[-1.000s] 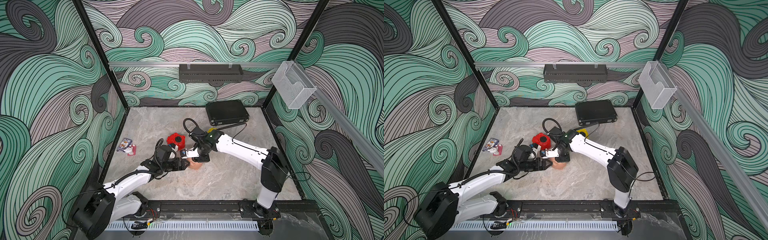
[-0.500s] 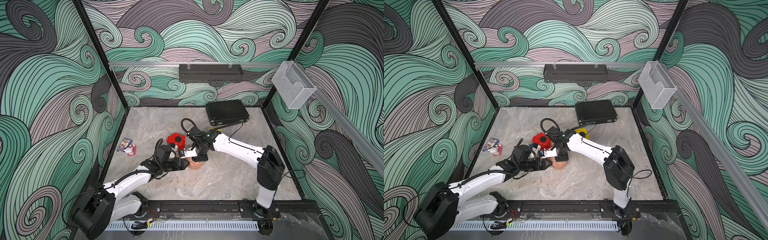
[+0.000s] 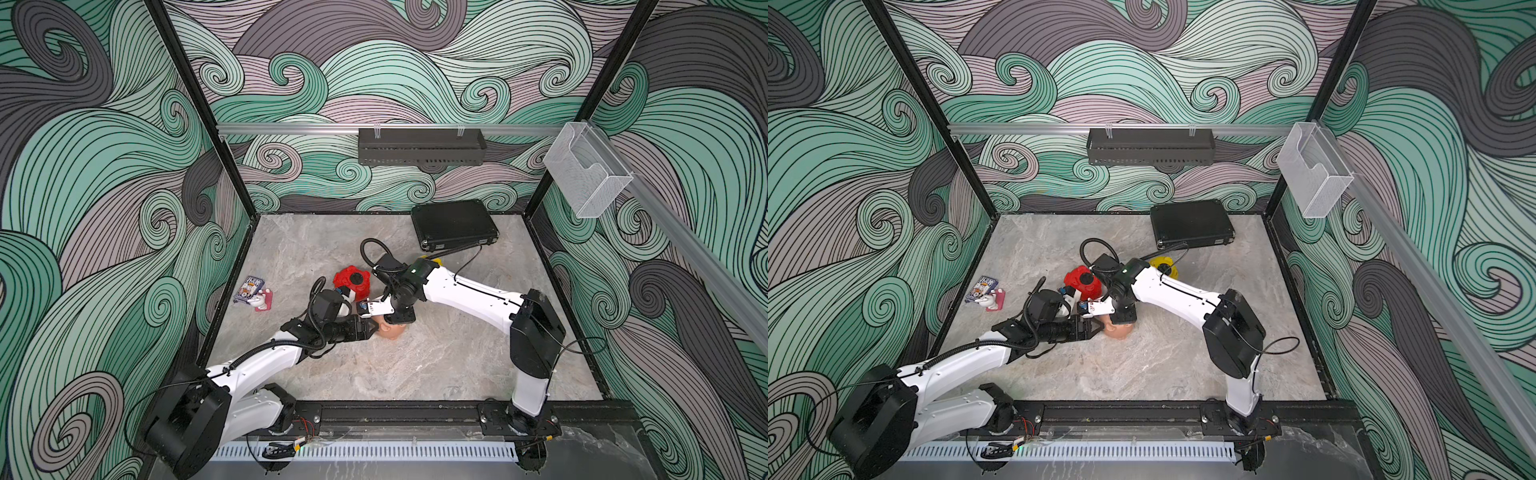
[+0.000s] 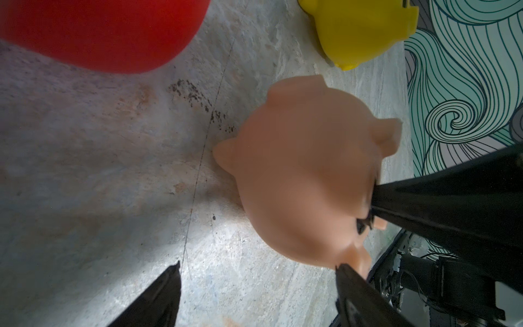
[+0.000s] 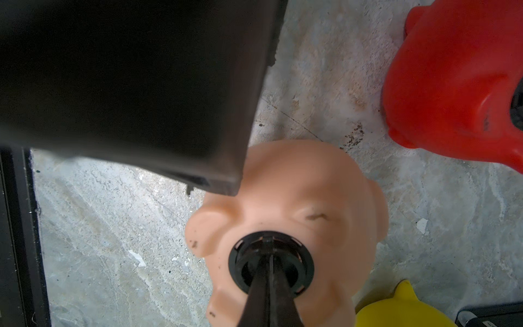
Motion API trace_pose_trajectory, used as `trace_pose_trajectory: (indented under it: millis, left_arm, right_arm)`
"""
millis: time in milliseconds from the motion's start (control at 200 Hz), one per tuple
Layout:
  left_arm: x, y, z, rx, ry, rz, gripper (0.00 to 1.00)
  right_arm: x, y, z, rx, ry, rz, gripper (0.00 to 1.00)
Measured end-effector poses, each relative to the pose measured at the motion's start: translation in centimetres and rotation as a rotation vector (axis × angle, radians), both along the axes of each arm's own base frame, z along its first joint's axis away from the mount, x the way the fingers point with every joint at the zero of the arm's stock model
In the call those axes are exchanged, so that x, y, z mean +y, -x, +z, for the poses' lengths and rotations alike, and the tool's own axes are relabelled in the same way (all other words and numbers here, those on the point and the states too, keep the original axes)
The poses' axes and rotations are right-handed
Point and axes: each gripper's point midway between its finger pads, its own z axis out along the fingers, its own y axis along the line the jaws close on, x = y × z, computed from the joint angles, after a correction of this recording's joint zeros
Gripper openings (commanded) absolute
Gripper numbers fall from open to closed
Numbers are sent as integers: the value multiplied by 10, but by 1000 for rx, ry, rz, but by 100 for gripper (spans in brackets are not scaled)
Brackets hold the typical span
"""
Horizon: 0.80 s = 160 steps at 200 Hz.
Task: Close piggy banks
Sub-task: Screw the knob on the piggy bank.
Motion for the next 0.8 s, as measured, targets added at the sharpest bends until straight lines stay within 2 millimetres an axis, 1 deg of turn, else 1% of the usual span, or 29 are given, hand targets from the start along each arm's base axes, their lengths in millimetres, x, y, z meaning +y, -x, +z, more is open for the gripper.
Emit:
trace_pose_trajectory:
  millis: [550, 801]
  left_arm:
    - [1, 0, -7, 22, -14, 1, 85]
    - [0, -1, -7, 18, -10, 1, 85]
  right_arm:
    - [0, -3, -5, -23, 38, 26, 0]
    - [0, -3, -6, -19, 50, 22, 0]
